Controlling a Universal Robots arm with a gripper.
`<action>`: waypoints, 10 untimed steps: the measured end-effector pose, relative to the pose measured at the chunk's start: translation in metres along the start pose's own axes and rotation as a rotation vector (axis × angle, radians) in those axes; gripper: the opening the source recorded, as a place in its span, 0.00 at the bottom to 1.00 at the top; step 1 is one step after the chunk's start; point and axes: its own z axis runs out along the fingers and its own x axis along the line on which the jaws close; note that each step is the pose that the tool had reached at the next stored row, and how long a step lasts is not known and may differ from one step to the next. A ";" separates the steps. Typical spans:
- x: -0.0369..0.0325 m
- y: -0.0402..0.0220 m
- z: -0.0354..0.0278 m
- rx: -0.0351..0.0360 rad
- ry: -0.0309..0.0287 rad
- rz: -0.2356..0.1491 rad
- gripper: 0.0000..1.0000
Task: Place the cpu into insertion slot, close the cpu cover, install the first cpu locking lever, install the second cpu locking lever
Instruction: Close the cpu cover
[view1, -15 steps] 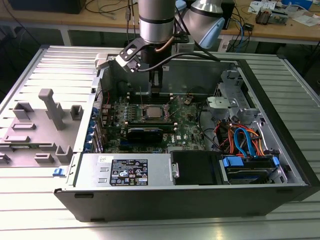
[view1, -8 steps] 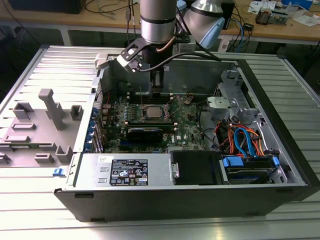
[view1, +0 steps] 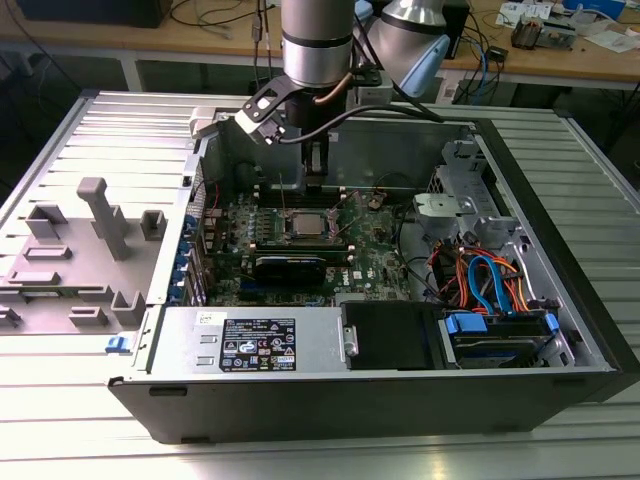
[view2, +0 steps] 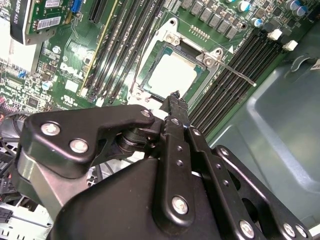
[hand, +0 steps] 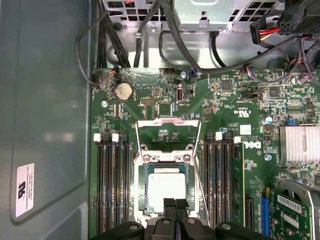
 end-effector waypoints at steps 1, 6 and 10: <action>0.0000 0.0003 0.0000 -0.0001 0.0000 0.000 0.11; 0.0000 0.0012 0.0001 0.0000 0.0000 0.000 0.11; 0.0000 0.0024 0.0001 0.0000 0.0000 0.000 0.11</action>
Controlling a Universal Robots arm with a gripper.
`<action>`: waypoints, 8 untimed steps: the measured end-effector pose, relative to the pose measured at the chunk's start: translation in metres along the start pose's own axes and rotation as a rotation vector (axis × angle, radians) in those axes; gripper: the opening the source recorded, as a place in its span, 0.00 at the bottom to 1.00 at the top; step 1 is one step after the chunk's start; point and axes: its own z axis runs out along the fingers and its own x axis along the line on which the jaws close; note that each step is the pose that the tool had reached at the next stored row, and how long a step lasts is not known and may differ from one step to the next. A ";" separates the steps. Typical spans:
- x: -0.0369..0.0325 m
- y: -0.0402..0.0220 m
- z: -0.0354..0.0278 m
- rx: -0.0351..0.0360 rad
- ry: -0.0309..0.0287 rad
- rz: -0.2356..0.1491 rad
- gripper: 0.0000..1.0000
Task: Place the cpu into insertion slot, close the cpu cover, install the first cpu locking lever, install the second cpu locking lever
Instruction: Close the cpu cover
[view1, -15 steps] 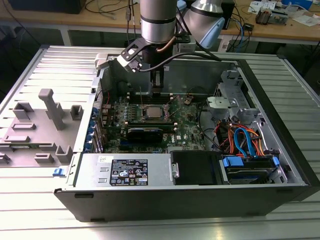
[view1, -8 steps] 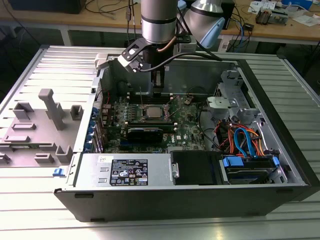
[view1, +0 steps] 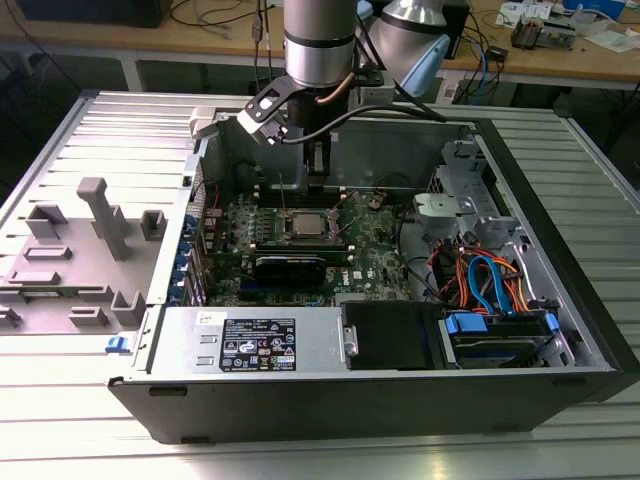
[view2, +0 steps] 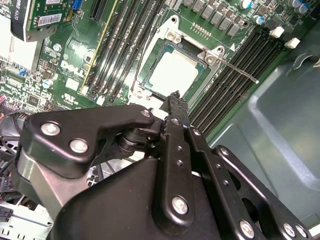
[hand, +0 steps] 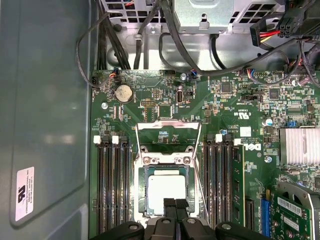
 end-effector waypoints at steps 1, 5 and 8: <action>0.0000 0.0004 0.0000 0.0000 0.0000 0.000 0.11; 0.0000 0.0012 0.0000 0.0000 0.0000 0.000 0.11; 0.0000 0.0017 0.0001 0.0000 0.0000 0.000 0.11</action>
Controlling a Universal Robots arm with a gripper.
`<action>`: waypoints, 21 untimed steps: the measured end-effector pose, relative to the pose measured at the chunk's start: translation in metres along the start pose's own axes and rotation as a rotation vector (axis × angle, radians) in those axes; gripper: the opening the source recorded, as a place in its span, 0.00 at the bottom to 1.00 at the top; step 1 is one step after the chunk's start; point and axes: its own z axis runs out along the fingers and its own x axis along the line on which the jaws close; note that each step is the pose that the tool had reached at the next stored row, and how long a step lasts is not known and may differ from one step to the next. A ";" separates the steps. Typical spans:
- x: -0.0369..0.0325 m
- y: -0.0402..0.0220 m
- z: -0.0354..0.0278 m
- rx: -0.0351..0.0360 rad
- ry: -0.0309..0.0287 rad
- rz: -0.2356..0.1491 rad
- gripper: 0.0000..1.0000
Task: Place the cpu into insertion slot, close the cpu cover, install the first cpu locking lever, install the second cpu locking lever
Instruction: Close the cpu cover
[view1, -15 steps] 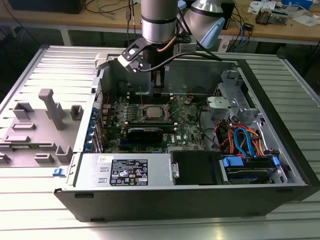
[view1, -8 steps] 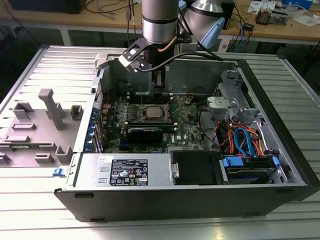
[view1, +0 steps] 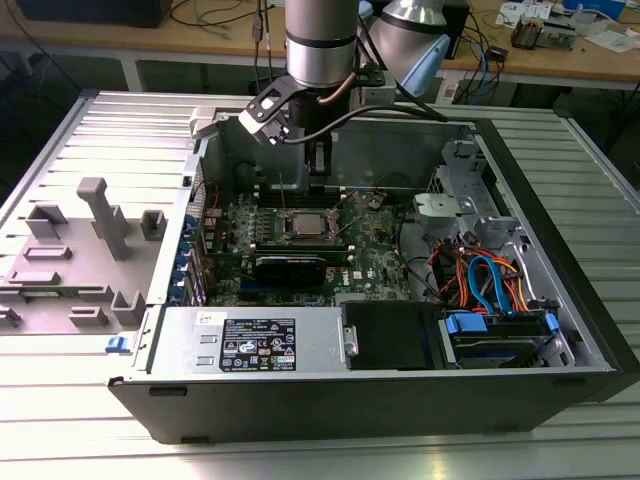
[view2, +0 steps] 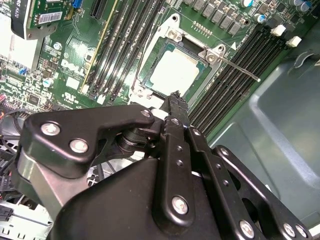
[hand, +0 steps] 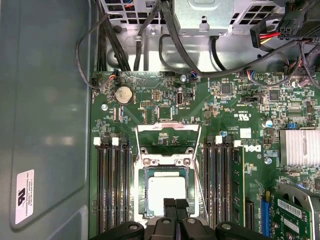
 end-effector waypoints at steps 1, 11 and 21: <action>0.0000 0.0002 0.0000 0.0000 0.0000 0.000 0.11; 0.0000 0.0021 0.0001 0.0000 0.0000 0.000 0.11; 0.0000 0.0043 0.0002 0.0000 0.0000 0.000 0.11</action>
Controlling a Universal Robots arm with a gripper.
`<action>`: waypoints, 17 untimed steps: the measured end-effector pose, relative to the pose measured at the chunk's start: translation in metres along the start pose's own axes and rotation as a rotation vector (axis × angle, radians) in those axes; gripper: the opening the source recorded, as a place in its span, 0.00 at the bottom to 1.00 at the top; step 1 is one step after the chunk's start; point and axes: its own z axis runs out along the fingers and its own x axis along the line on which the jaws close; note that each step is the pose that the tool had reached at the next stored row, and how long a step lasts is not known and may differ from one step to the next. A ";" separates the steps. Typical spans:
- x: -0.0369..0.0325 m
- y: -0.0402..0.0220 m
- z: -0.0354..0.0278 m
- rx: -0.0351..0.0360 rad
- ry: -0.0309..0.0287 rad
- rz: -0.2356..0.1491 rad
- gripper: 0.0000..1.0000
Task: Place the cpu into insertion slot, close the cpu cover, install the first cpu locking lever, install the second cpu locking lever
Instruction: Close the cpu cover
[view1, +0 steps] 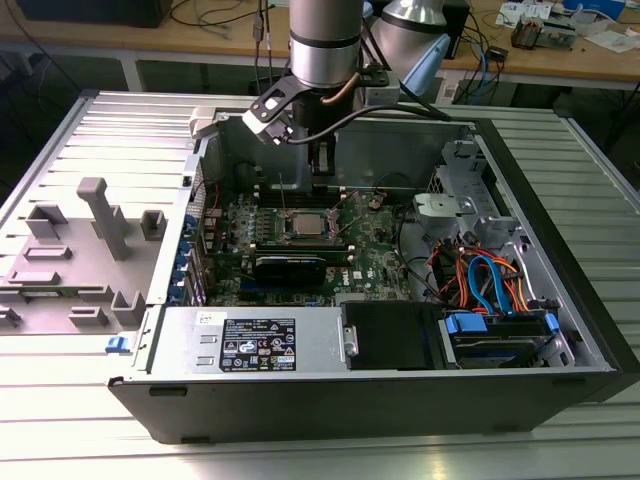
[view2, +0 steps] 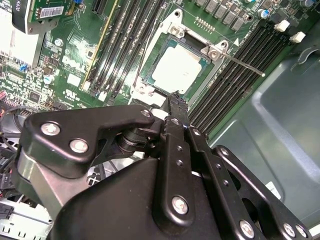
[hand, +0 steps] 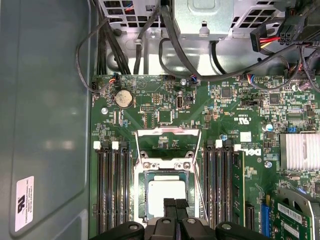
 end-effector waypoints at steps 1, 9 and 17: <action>0.0000 0.0001 0.0000 0.0000 0.0001 0.000 0.11; 0.0000 0.0023 0.0001 0.0000 0.0001 0.000 0.11; 0.0000 0.0101 0.0004 0.0001 0.0000 0.000 0.11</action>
